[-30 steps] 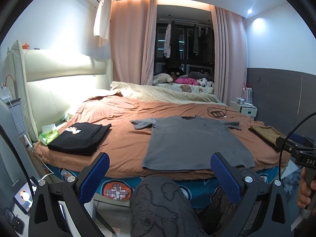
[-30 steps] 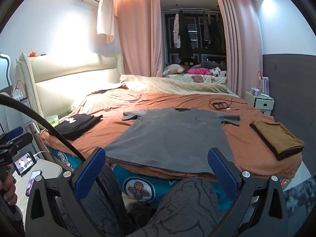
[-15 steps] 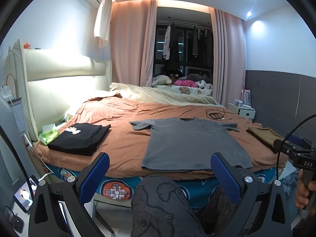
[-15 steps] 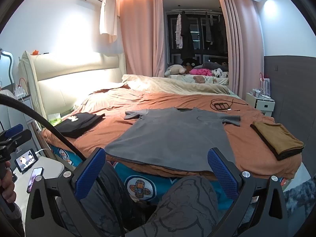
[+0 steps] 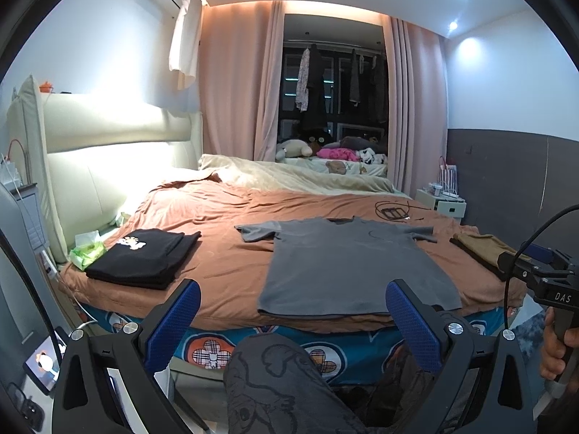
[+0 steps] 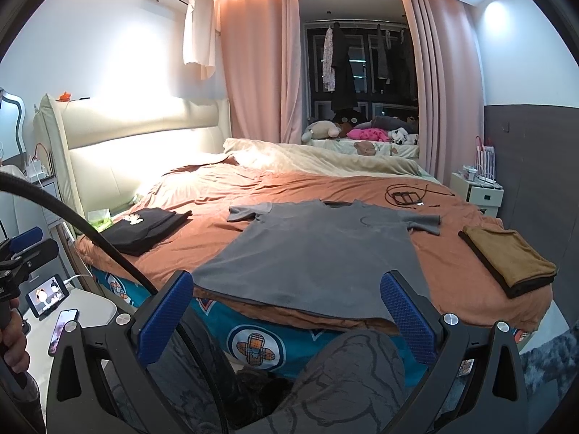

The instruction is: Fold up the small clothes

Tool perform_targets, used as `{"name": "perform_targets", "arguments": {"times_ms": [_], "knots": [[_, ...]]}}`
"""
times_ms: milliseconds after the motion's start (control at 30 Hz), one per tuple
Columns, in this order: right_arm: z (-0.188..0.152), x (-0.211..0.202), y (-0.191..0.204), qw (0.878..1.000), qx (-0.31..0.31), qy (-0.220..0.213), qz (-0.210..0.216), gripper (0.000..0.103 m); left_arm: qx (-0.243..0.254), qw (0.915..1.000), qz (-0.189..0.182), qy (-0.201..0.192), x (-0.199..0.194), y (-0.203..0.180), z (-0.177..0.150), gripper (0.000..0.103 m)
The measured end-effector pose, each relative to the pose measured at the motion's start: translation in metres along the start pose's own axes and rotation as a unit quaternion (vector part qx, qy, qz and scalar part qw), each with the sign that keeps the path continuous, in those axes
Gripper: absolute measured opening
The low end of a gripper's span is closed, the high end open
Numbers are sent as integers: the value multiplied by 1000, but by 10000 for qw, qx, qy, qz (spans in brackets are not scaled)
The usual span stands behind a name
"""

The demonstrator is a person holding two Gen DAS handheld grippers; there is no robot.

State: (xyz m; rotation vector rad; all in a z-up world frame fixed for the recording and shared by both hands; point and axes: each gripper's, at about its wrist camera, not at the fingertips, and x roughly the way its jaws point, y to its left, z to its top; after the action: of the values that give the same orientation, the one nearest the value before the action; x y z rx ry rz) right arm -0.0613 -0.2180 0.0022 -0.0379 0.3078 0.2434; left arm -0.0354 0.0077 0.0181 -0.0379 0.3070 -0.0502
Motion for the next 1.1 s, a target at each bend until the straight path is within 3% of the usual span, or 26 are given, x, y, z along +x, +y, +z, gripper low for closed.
{"name": "perform_targets", "arguments": {"times_ms": [533, 833, 1100], "knots": [[12, 34, -2, 9999, 44, 113, 38, 103, -104, 9998, 79, 132, 37, 15, 10, 103], [32, 77, -10, 9998, 71, 161, 73, 103, -157, 9995, 138, 228, 88, 28, 24, 103], [59, 141, -21, 9993, 138, 347, 100, 103, -346, 9981, 25, 503, 162, 50, 43, 103]]}}
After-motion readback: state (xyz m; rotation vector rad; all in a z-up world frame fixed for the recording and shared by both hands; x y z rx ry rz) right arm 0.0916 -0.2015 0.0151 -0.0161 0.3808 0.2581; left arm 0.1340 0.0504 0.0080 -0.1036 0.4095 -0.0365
